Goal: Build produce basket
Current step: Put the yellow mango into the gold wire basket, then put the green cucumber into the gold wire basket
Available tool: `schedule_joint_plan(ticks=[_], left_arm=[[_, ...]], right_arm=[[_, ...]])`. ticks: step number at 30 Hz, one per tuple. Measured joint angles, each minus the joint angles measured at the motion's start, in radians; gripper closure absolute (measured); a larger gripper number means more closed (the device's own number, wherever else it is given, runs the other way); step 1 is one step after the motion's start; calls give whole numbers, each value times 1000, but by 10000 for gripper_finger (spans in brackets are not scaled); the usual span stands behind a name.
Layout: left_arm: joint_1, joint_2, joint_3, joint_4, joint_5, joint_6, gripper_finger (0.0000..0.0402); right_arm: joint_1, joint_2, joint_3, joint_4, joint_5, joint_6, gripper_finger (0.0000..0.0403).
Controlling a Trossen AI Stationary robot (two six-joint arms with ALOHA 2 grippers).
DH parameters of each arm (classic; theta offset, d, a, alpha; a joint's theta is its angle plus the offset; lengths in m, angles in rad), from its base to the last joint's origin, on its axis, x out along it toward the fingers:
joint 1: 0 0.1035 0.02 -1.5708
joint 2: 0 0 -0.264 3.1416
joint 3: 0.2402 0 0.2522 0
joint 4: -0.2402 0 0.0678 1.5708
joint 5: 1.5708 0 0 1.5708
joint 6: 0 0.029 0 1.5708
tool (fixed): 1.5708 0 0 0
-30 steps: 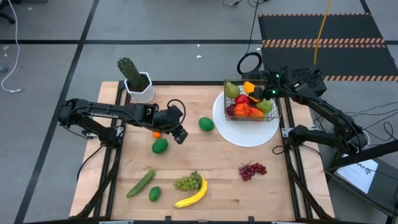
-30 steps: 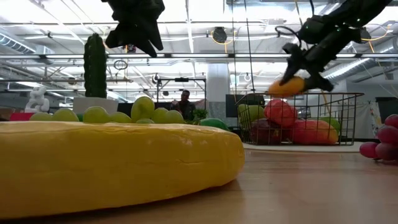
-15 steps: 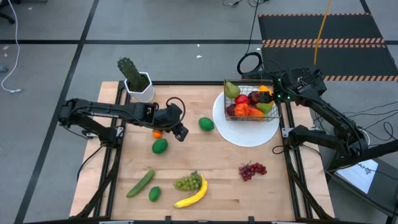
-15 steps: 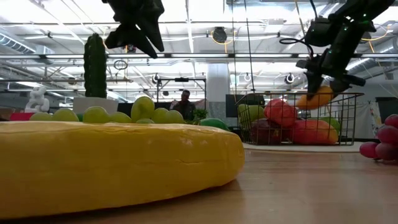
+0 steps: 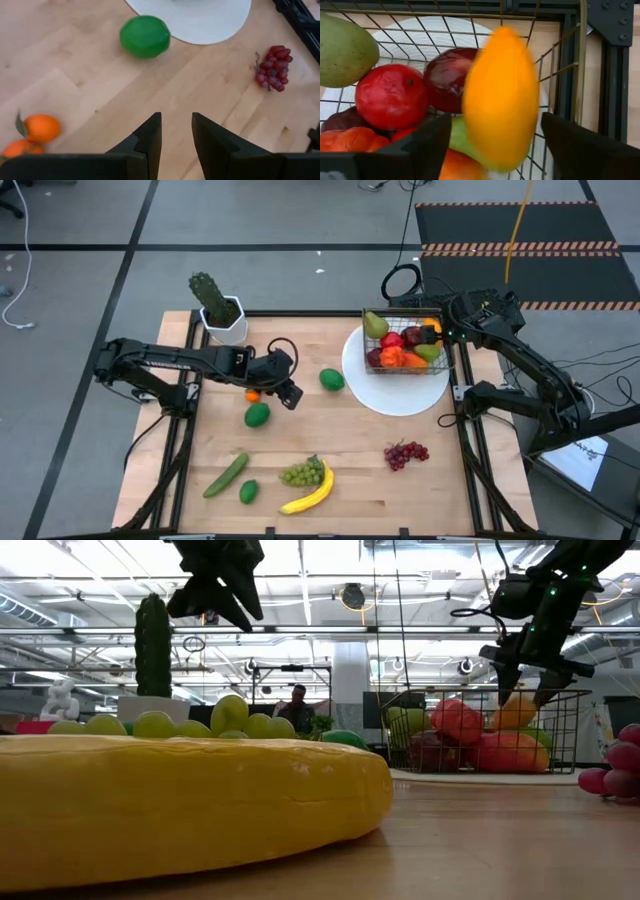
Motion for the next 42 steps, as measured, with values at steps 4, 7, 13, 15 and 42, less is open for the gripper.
schedule_joint_plan(ticks=[4,7,13,15,42], left_arm=[[-28,0,0,-17,19,-59,293],[-46,0,1,-81,22,-159,293],[-85,0,1,-185,31,-272,293],[-100,0,1,-197,46,-271,293],[-336,0,1,-187,171,-408,237]], right_arm=[[0,-16,0,14,-13,30,58],[0,-41,16,32,-75,67,39],[19,-114,93,36,-105,105,35],[24,-137,125,37,-105,105,36],[629,-215,253,130,-145,546,39]])
